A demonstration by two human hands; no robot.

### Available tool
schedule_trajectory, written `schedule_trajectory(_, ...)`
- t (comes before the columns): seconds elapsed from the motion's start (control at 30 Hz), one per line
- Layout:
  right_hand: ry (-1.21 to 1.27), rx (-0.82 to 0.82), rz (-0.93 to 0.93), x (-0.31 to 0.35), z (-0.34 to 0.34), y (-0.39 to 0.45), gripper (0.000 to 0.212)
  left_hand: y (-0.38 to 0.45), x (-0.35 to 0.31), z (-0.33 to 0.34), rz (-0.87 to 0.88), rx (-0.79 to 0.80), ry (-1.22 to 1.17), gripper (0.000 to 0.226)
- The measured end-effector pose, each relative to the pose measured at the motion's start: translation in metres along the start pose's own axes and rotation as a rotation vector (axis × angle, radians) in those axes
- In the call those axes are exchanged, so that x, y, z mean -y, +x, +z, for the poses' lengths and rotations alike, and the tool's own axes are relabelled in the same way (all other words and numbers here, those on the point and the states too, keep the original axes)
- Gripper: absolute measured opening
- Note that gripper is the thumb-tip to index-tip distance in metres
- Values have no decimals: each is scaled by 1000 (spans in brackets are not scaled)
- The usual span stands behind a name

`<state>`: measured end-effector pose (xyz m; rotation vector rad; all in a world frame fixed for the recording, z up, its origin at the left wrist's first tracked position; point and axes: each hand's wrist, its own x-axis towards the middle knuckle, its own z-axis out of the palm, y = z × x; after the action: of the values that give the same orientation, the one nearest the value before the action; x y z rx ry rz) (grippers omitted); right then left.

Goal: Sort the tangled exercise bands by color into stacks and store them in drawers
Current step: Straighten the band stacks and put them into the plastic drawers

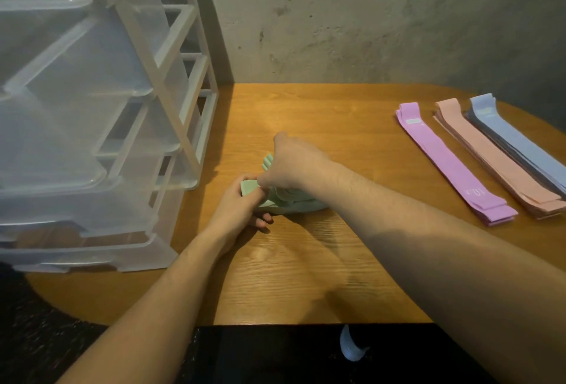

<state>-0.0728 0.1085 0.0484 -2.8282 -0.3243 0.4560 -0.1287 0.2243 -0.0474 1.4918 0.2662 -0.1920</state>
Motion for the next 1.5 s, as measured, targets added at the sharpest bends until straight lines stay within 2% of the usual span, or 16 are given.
schedule_trajectory(0.2,55,-76,-39,-8,6,-8,63,3,0,1,-7,-30,12,19)
schedule_trajectory(0.33,195,-42,-89,-25,-1,-9,42,6,2,4,-33,-66,-1,21)
schedule_trajectory(0.43,169,2,-126,-42,-3,-10,29,6,-1,2,-60,-63,-19,24)
schedule_trajectory(0.6,206,-36,-206,-67,3,-9,40,3,-6,-1,-47,-2,-58,19)
schedule_trajectory(0.7,36,-104,-207,-84,9,-1,49,1,-10,-4,-62,39,-67,18)
schedule_trajectory(0.77,24,-63,-218,-95,15,3,55,0,-11,-6,-72,51,-49,20)
schedule_trajectory(0.83,134,-41,-312,-105,22,3,53,0,-12,-5,-80,56,-39,18)
schedule_trajectory(0.9,201,-107,-388,-108,33,-2,45,1,-12,-4,-92,51,-32,16)
schedule_trajectory(1.0,155,-211,-441,-103,42,-6,34,1,-12,-4,-97,38,-9,15)
schedule_trajectory(1.2,-45,-81,-569,-117,28,-3,67,1,-12,0,-94,18,7,16)
schedule_trajectory(1.33,152,-136,-608,-111,26,1,47,0,-12,1,-90,25,27,18)
schedule_trajectory(1.43,327,-137,-596,-105,26,2,47,-1,-13,1,-91,9,20,21)
schedule_trajectory(1.5,337,-134,-594,-101,27,3,46,-1,-15,2,-97,1,13,25)
